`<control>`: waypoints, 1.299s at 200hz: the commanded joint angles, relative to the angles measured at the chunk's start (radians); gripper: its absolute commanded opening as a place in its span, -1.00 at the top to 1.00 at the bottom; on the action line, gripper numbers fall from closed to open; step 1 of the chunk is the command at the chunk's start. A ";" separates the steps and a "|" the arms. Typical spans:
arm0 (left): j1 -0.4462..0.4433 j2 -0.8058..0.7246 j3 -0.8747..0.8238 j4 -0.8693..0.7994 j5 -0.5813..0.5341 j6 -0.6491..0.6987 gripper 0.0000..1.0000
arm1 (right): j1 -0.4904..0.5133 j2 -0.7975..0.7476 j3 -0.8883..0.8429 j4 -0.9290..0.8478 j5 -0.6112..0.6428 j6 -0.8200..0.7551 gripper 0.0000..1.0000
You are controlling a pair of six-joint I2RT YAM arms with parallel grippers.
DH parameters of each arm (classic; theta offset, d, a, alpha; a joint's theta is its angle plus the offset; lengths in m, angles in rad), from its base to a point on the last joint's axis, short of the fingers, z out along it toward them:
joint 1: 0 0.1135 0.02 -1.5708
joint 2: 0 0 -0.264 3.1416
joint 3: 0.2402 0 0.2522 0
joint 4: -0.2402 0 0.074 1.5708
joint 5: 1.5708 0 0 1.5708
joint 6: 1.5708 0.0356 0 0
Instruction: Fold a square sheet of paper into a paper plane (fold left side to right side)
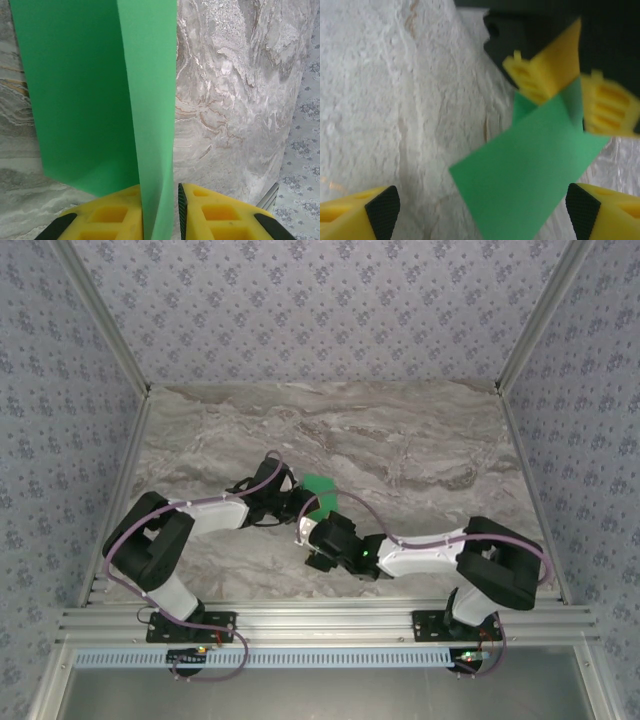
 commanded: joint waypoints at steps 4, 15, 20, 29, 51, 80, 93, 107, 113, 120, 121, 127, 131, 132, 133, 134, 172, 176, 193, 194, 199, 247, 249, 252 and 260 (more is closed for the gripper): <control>0.005 -0.021 0.015 -0.024 0.023 0.009 0.54 | 0.003 0.044 0.044 0.049 0.044 -0.020 -0.64; 0.007 -0.022 0.015 -0.027 0.024 0.011 0.54 | 0.002 0.046 0.042 0.061 0.048 -0.015 -0.55; 0.009 -0.021 0.014 -0.030 0.027 0.013 0.54 | 0.002 0.045 0.038 0.067 0.048 -0.013 -0.49; 0.013 -0.022 0.015 -0.038 0.027 0.019 0.53 | -0.003 0.038 0.031 0.074 0.042 -0.005 -0.37; 0.027 -0.026 0.005 -0.044 0.031 0.026 0.53 | -0.019 0.013 0.008 0.082 0.014 0.012 0.03; 0.048 -0.040 0.000 -0.073 0.031 0.053 0.44 | -0.045 -0.026 -0.007 0.055 -0.067 0.020 0.50; 0.059 -0.049 0.004 -0.093 0.031 0.072 0.38 | -0.059 -0.041 -0.007 0.031 -0.120 0.023 0.69; 0.072 -0.064 0.007 -0.118 0.031 0.095 0.31 | -0.078 -0.051 -0.009 0.011 -0.186 0.027 0.84; 0.078 -0.070 0.008 -0.130 0.029 0.104 0.28 | -0.088 -0.052 -0.009 0.003 -0.217 0.031 0.90; 0.085 -0.078 0.010 -0.141 0.026 0.112 0.24 | -0.098 -0.053 -0.007 -0.007 -0.251 0.031 0.94; 0.085 -0.079 0.010 -0.142 0.025 0.113 0.24 | -0.100 -0.053 -0.007 -0.007 -0.253 0.031 0.95; 0.091 -0.091 0.009 -0.148 0.021 0.120 0.22 | -0.108 -0.052 -0.006 -0.015 -0.287 0.021 0.95; 0.094 -0.095 0.009 -0.151 0.020 0.126 0.20 | -0.114 -0.051 -0.006 -0.020 -0.309 0.025 0.96; 0.095 -0.097 0.010 -0.152 0.020 0.127 0.19 | -0.116 -0.050 -0.006 -0.022 -0.313 0.025 0.96; 0.096 -0.099 0.010 -0.153 0.020 0.128 0.19 | -0.117 -0.050 -0.006 -0.023 -0.318 0.026 0.96; 0.097 -0.100 0.010 -0.154 0.020 0.129 0.19 | -0.118 -0.049 -0.005 -0.025 -0.321 0.028 0.96; 0.109 -0.103 0.067 -0.228 0.012 0.184 0.16 | -0.167 -0.033 -0.001 -0.033 -0.435 0.060 0.94; 0.107 -0.098 0.076 -0.232 0.013 0.189 0.16 | -0.172 -0.031 0.000 -0.033 -0.443 0.064 0.94; 0.107 -0.079 0.111 -0.239 0.017 0.198 0.17 | -0.196 -0.027 0.002 -0.031 -0.489 0.078 0.93; 0.107 -0.077 0.113 -0.240 0.018 0.199 0.17 | -0.197 -0.027 0.003 -0.031 -0.491 0.079 0.93; 0.108 -0.067 0.124 -0.240 0.020 0.202 0.17 | -0.201 -0.026 0.002 -0.032 -0.501 0.082 0.92; 0.106 0.125 0.272 -0.251 0.094 0.246 0.31 | -0.224 0.002 0.023 -0.046 -0.548 0.100 0.91; 0.105 0.135 0.280 -0.252 0.098 0.248 0.32 | -0.224 0.003 0.023 -0.045 -0.549 0.101 0.91; 0.103 0.151 0.290 -0.255 0.103 0.250 0.33 | -0.226 0.005 0.025 -0.047 -0.556 0.104 0.91; 0.104 0.188 0.318 -0.257 0.118 0.256 0.35 | -0.228 0.009 0.028 -0.047 -0.564 0.108 0.91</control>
